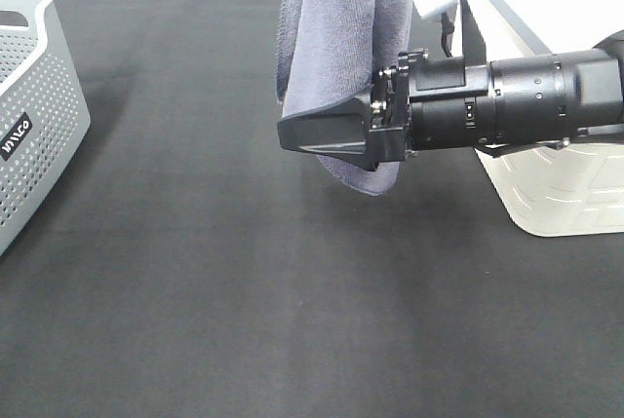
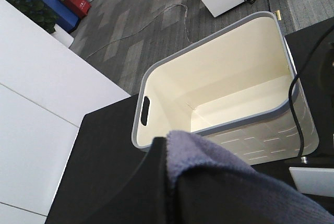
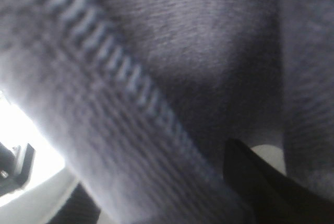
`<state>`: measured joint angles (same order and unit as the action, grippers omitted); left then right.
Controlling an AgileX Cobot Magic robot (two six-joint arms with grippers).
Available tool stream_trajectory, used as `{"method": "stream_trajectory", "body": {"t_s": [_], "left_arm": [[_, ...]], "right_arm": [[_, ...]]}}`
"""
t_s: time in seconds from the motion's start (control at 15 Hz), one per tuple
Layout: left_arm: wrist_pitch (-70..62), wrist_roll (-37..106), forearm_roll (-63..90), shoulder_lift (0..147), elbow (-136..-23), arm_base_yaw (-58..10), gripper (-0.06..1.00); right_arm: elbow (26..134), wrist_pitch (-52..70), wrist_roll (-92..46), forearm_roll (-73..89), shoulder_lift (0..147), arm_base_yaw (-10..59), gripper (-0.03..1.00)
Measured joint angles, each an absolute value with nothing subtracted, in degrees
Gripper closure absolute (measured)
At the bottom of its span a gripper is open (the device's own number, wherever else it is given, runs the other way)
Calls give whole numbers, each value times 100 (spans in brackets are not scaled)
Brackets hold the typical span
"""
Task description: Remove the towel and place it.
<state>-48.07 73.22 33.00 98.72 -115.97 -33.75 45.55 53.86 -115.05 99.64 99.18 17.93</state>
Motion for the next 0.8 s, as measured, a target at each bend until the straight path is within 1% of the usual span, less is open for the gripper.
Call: {"method": "stream_trajectory", "body": {"t_s": [0.13, 0.33, 0.53, 0.6, 0.67, 0.73, 0.8], "left_arm": [[-4807, 7322, 3300, 9872, -11597, -3375, 94], [-4807, 7322, 3300, 9872, -11597, -3375, 94], [-4807, 7322, 3283, 9872, -11597, -3375, 94], [-4807, 7322, 3272, 9872, -11597, -3375, 94], [-4807, 7322, 3272, 9872, -11597, -3375, 94], [-4807, 7322, 3254, 9872, -11597, -3375, 94], [-4807, 7322, 3243, 9872, -11597, -3375, 94]], "right_arm": [[4555, 5386, -11476, 9969, 9918, 1793, 36], [4555, 5380, -11339, 9964, 9694, 1793, 47], [4555, 5243, -10932, 9637, 9488, 1793, 54], [4555, 5174, -10789, 9482, 9437, 1793, 62], [4555, 5174, -10646, 9316, 9356, 1793, 67], [4555, 5151, -10537, 9167, 9248, 1793, 72], [4555, 5128, -10388, 9030, 9150, 1793, 74]]}}
